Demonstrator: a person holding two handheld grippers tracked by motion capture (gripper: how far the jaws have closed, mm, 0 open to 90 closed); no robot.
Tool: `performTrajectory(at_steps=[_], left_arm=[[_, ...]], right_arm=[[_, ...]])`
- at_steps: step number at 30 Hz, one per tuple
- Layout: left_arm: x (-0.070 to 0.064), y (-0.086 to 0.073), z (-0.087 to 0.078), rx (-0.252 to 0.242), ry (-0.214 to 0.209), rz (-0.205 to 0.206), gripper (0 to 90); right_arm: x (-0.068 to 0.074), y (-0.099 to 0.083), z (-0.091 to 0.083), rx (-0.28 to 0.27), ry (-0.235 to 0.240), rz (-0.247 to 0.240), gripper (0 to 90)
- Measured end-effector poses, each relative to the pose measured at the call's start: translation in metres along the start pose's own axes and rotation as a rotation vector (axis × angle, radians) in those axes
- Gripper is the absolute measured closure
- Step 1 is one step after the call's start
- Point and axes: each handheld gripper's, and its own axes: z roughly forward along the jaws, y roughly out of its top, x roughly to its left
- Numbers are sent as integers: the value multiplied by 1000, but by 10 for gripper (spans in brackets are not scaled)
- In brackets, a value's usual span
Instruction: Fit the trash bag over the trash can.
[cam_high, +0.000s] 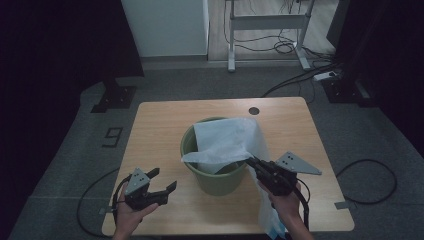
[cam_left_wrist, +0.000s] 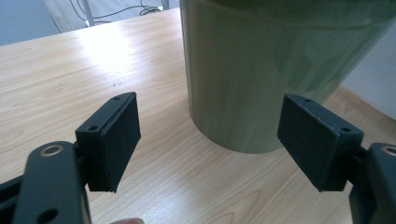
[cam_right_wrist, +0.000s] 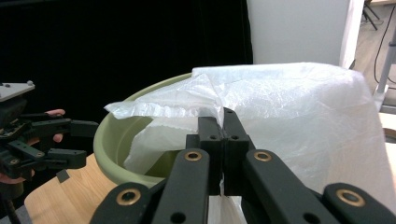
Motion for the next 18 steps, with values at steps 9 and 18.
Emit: performTrajectory(at_steps=[9,18], left_arm=[[1,-2,2,5,-4,-7,209],[0,-2,3,6,-7,-5,209]], right_arm=[[4,5,-21,-26,-25,-50,889],[7,12,5,8,-31,-70,888]])
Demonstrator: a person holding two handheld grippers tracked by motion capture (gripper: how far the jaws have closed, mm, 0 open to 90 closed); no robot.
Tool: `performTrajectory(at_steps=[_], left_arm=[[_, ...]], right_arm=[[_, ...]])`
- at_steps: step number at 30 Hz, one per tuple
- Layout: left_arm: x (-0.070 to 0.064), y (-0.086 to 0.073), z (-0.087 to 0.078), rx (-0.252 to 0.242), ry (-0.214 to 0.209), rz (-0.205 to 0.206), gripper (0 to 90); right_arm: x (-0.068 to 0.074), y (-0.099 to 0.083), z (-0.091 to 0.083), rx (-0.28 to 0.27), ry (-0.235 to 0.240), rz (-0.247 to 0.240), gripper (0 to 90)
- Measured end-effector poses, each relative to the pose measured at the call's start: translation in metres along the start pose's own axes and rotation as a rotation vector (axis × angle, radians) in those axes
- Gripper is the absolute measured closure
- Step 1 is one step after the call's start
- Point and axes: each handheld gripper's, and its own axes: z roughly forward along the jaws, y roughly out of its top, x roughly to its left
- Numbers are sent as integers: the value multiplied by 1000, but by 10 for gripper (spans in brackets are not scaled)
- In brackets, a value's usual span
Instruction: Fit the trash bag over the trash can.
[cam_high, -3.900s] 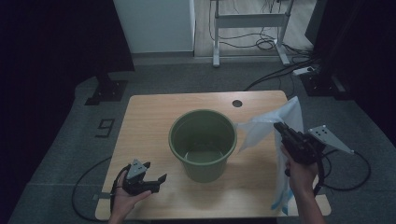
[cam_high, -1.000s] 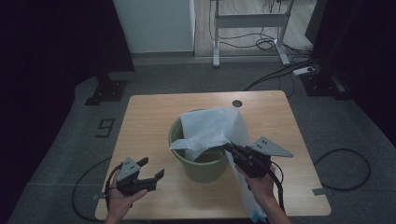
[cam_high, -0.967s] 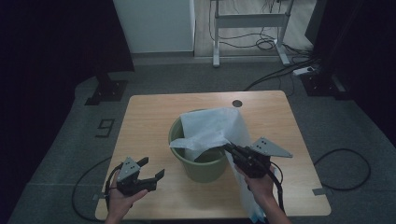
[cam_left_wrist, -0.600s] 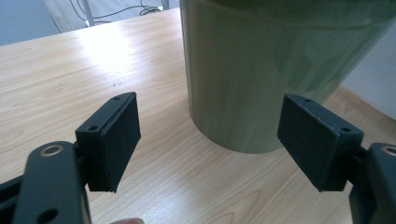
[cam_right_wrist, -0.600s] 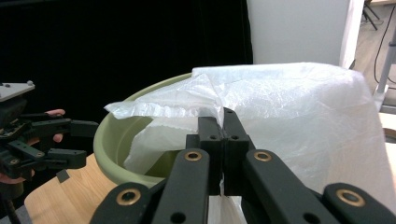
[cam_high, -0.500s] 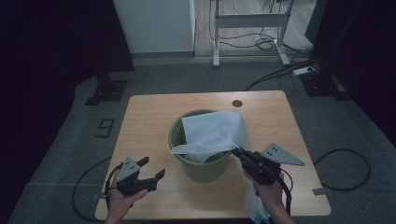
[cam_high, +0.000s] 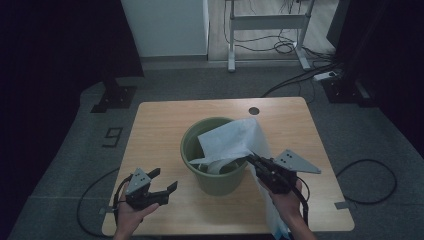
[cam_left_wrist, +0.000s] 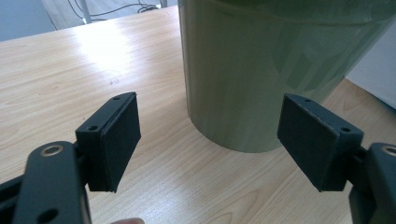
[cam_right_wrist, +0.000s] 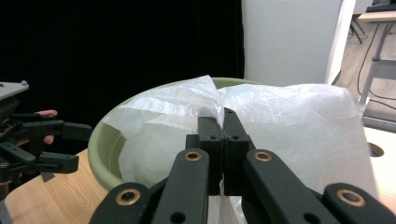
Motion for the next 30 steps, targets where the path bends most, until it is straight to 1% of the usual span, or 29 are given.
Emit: performTrajectory(at_steps=[1,3,4,5,6,7,9,10,11,12,13,14,15,17,19,20,22,23,25,26,27,28,29,30], left_arm=[[1,-1,0,0,0,-1,209],[1,-1,1,1,-2,-4,209],[1,-1,1,1,-2,-4,209],[1,-1,1,2,-1,-4,209],[1,-2,1,4,-2,-3,209],[2,-2,1,4,-3,-4,210],[2,-2,1,4,-3,-4,209],[2,-2,1,4,-3,-6,209],[2,-2,2,5,-3,-6,209],[2,-2,2,5,-3,-6,209],[2,-2,2,6,-4,-7,209],[2,-3,2,8,-4,-7,209],[2,-3,3,10,-5,-9,209],[2,-4,4,13,-5,-10,210],[2,-4,5,15,-6,-10,209],[2,-4,5,15,-6,-10,210],[2,-5,6,17,-4,-9,210],[2,-5,6,17,-4,-8,209],[2,-5,6,16,-4,-9,210],[2,-5,6,16,-4,-9,209],[2,-5,6,16,-4,-10,210],[2,-5,6,16,-3,-9,210],[2,-5,6,18,-3,-9,209],[2,-5,6,18,-3,-9,209]], right_arm=[[2,-1,8,13,6,-2,888],[2,-3,15,26,11,1,887],[2,-3,15,26,11,1,887],[1,-5,21,37,20,16,887],[1,-5,21,37,20,16,887],[0,-8,25,47,34,34,883],[0,-9,26,51,40,42,872],[-1,-12,27,46,63,55,817],[-1,-13,27,40,68,57,770],[-1,-13,27,40,68,57,770],[0,-14,26,30,68,56,694],[1,-14,24,17,61,58,609],[4,-15,17,-16,41,49,487],[8,-15,8,-48,15,30,390],[12,-16,-2,-64,-3,10,352],[12,-16,-2,-64,-3,10,352],[15,-18,-11,-64,-10,3,328],[16,-23,-21,-54,-11,6,311],[16,-32,-30,-44,-21,16,298],[16,-32,-30,-44,-21,16,298],[17,-43,-39,-30,-32,22,287],[17,-43,-39,-30,-32,22,287],[17,-55,-45,-8,-50,20,284],[17,-55,-45,-8,-50,20,284]])
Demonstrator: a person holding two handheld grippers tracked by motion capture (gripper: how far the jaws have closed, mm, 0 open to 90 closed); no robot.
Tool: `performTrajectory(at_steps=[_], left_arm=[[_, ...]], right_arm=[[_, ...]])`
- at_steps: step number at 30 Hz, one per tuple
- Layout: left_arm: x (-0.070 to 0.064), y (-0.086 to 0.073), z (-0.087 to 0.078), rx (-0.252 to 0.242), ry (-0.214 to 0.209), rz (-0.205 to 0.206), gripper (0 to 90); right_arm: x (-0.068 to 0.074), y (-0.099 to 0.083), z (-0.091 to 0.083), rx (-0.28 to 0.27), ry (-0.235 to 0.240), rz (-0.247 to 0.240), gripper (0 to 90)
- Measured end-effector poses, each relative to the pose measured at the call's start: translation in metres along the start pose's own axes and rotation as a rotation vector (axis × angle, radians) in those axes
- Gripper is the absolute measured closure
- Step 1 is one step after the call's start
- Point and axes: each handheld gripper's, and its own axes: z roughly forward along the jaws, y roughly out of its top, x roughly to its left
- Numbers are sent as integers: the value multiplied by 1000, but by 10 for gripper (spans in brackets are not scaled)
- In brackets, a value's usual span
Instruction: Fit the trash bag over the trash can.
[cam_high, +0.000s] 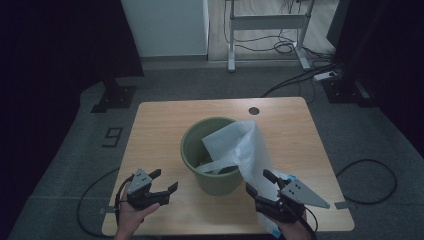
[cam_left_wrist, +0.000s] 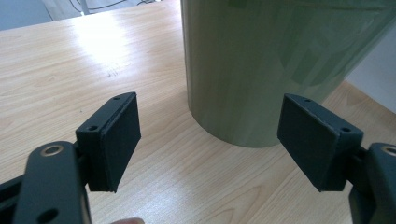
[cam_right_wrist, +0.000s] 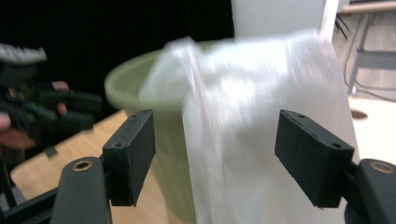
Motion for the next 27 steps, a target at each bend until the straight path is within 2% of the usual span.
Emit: performTrajectory(at_steps=[1,2,3,4,7,12,14,17,19,20,23,27], left_arm=[[0,0,0,2,0,1,210],[0,0,0,2,0,1,209],[0,0,0,2,1,1,209],[0,0,0,2,1,1,209],[0,-1,1,4,2,0,210],[0,-1,2,5,2,0,210],[0,-1,1,4,3,-1,210],[0,-1,0,2,2,0,210],[0,-1,0,1,2,0,210],[0,0,0,0,2,1,210],[-1,1,0,-4,-2,2,211],[-4,3,-2,-8,-2,10,211]], right_arm=[[-1,-12,-3,26,-17,3,279],[-1,-12,-3,26,-17,3,279],[-3,-23,-4,49,-30,11,279],[-3,-23,-4,49,-30,11,279],[-6,-39,-3,83,-50,20,280],[-8,-47,2,105,-83,26,317],[-10,-51,4,109,-105,19,391],[-12,-53,4,111,-110,11,587],[-14,-53,3,109,-133,6,715],[-14,-53,3,109,-133,6,715],[-21,-47,-1,89,-172,-20,873],[-26,-31,-7,47,-206,-66,891]])
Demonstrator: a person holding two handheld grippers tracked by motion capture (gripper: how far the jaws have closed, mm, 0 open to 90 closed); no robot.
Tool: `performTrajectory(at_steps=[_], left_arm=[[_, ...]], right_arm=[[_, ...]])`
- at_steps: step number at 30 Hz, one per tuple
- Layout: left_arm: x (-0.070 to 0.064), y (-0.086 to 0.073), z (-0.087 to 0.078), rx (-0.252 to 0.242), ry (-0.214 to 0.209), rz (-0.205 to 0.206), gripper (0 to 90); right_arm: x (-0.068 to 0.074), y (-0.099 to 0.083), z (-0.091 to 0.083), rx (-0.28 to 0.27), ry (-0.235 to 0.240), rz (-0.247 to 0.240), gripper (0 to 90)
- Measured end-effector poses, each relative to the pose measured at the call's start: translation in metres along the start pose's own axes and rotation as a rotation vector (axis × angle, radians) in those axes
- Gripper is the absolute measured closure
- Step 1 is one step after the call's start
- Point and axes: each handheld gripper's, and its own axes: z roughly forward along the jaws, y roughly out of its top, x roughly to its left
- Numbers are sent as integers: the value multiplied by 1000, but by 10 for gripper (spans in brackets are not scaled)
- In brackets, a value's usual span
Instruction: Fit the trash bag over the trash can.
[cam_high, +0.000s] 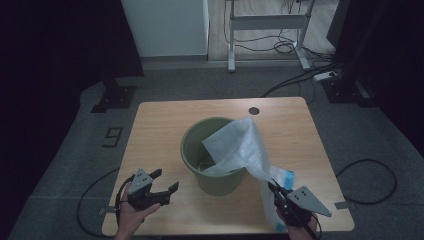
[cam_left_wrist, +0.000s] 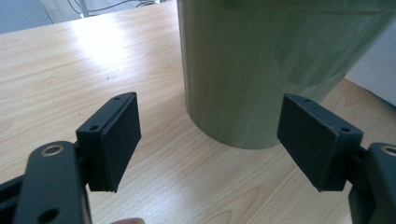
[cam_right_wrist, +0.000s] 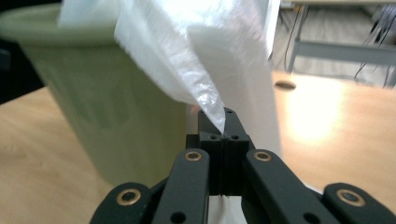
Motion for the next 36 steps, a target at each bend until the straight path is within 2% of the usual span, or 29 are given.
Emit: performTrajectory(at_steps=[4,5,6,7,8,9,10,12,13,14,16,17,18,19,21,24,29,31,36], left_arm=[[-2,3,-2,-6,-4,8,215],[-3,4,-3,-9,-4,11,215],[-5,7,-5,-14,-11,15,221],[-5,7,-5,-14,-11,15,225],[-7,10,-8,-18,-17,20,229],[-7,10,-8,-18,-17,20,234],[-9,15,-11,-23,-26,27,239],[-13,19,-15,-31,-31,35,247],[-13,19,-15,-31,-31,35,251],[-14,22,-17,-37,-33,37,253],[-20,29,-22,-55,-36,51,254],[-20,29,-22,-55,-36,51,254],[-24,34,-24,-65,-35,58,254],[-24,34,-24,-65,-35,58,255],[-31,41,-26,-78,-40,70,255],[-36,46,-24,-82,-48,80,255],[-40,49,-20,-79,-55,82,255],[-40,49,-19,-80,-55,79,255],[-43,50,-16,-82,-58,79,255]], right_arm=[[-5,21,-5,-45,-3,-33,892],[-5,21,-5,-45,-3,-33,892],[-7,32,-6,-67,-2,-47,892],[-7,32,-6,-67,-2,-47,892],[-7,45,-6,-90,3,-58,892],[-7,45,-6,-90,3,-58,892],[-6,60,-5,-112,15,-73,892],[-3,74,-1,-129,34,-98,892],[-3,74,-1,-129,34,-98,892],[1,88,5,-141,55,-115,892],[6,100,12,-149,79,-124,892],[6,100,12,-149,79,-124,892],[12,109,19,-149,102,-141,892],[12,109,19,-149,102,-141,892],[21,118,30,-140,147,-143,892],[28,120,39,-128,179,-131,891],[33,116,52,-103,217,-96,891],[35,116,55,-96,224,-95,892],[47,105,69,-49,281,-113,889]])
